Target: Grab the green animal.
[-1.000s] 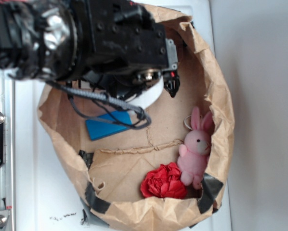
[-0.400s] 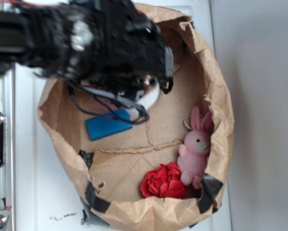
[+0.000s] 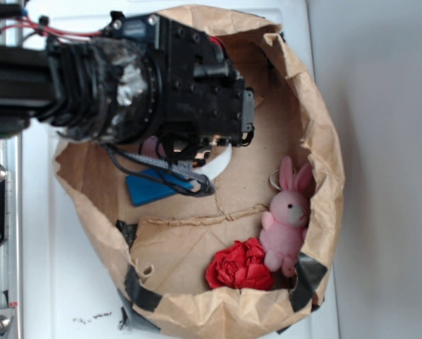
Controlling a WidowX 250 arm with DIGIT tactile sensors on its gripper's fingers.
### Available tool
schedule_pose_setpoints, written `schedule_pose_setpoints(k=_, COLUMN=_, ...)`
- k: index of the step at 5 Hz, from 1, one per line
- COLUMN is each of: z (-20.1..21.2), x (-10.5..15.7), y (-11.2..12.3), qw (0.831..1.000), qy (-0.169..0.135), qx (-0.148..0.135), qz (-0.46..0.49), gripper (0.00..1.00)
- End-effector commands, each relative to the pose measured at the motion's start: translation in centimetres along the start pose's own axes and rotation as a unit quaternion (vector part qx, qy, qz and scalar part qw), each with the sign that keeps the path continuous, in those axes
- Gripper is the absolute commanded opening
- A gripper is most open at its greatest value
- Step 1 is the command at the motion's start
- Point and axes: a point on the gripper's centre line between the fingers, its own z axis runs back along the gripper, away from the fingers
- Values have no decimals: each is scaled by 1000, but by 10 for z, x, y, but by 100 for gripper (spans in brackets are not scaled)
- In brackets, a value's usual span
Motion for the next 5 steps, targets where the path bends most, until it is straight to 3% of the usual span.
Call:
schedule_pose_setpoints(k=1, z=-16, x=11, y=-8, qw=1000, qy=6, qx=-3, qz=-1, gripper=0)
schedule_pose_setpoints(k=4, z=-9, x=4, y=0, qw=1000, qy=-12, qx=7, qz=18, gripper=0)
schedule_pose_setpoints(k=5, z=7, x=0, y=5, qw=998, qy=-19, qx=30, qz=60, gripper=0)
